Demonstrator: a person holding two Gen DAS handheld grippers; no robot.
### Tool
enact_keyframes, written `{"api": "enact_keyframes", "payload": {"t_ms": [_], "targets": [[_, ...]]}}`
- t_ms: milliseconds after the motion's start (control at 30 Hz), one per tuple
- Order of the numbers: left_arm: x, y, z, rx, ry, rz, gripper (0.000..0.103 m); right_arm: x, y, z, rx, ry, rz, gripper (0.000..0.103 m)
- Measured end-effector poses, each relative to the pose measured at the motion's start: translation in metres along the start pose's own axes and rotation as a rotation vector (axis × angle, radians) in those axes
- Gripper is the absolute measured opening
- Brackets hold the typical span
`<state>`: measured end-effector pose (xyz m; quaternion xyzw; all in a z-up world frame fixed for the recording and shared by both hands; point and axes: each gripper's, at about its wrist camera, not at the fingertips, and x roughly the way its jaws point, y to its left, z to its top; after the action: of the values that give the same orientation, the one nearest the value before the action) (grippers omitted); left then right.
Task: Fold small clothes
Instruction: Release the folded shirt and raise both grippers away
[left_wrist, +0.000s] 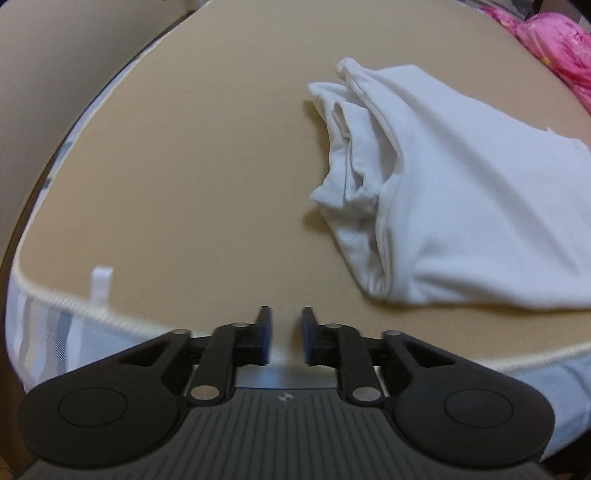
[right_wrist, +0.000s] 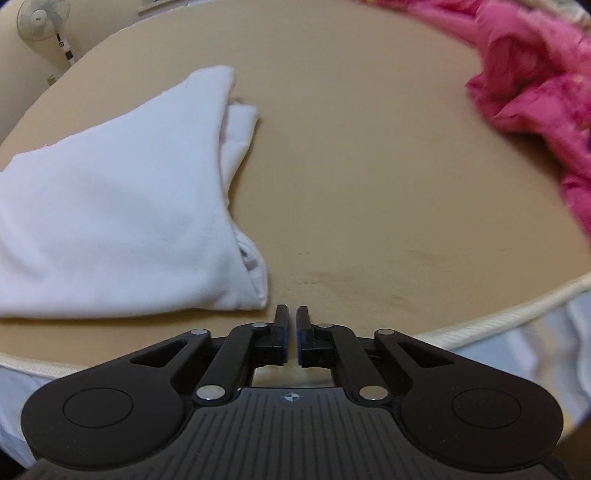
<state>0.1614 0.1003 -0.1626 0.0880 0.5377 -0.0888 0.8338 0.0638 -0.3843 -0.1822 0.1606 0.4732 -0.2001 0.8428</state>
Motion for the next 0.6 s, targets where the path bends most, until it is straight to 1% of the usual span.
{"api": "enact_keyframes", "payload": {"t_ms": [33, 67, 100, 133, 167, 233, 267, 333, 367, 467, 533, 600], "targets": [[-0.011, 0.001, -0.007, 0.001, -0.018, 0.002, 0.059, -0.011, -0.001, -0.004, 0.014, -0.024, 0.014, 0.038], [-0.023, 0.000, -0.015, -0.002, -0.042, 0.011, 0.070, -0.023, 0.000, -0.007, 0.031, -0.055, 0.043, 0.045], [-0.037, -0.002, -0.023, -0.006, -0.082, 0.023, 0.077, -0.038, 0.000, -0.012, 0.049, -0.090, 0.071, 0.053], [-0.048, -0.007, -0.029, -0.006, -0.120, 0.033, 0.078, -0.053, 0.002, -0.018, 0.062, -0.120, 0.088, 0.056], [-0.058, -0.015, -0.034, 0.002, -0.135, 0.031, 0.078, -0.068, 0.008, -0.023, 0.061, -0.145, 0.103, 0.056], [-0.074, -0.031, -0.044, 0.004, -0.142, 0.007, 0.080, -0.094, 0.018, -0.034, 0.056, -0.200, 0.122, 0.061], [-0.077, -0.041, -0.042, 0.001, -0.146, -0.009, 0.080, -0.109, 0.028, -0.040, 0.050, -0.238, 0.107, 0.064], [-0.092, -0.059, -0.051, 0.009, -0.151, -0.048, 0.081, -0.137, 0.043, -0.053, 0.045, -0.325, 0.086, 0.082], [-0.098, -0.068, -0.055, 0.016, -0.154, -0.058, 0.081, -0.148, 0.053, -0.059, 0.041, -0.359, 0.091, 0.084], [-0.115, -0.097, -0.065, 0.042, -0.152, -0.083, 0.081, -0.172, 0.073, -0.076, 0.021, -0.414, 0.133, 0.086], [-0.126, -0.112, -0.072, 0.053, -0.152, -0.080, 0.082, -0.183, 0.083, -0.082, 0.010, -0.421, 0.158, 0.087], [-0.132, -0.120, -0.081, 0.040, -0.143, -0.067, 0.083, -0.192, 0.087, -0.092, 0.001, -0.410, 0.172, 0.087]]}}
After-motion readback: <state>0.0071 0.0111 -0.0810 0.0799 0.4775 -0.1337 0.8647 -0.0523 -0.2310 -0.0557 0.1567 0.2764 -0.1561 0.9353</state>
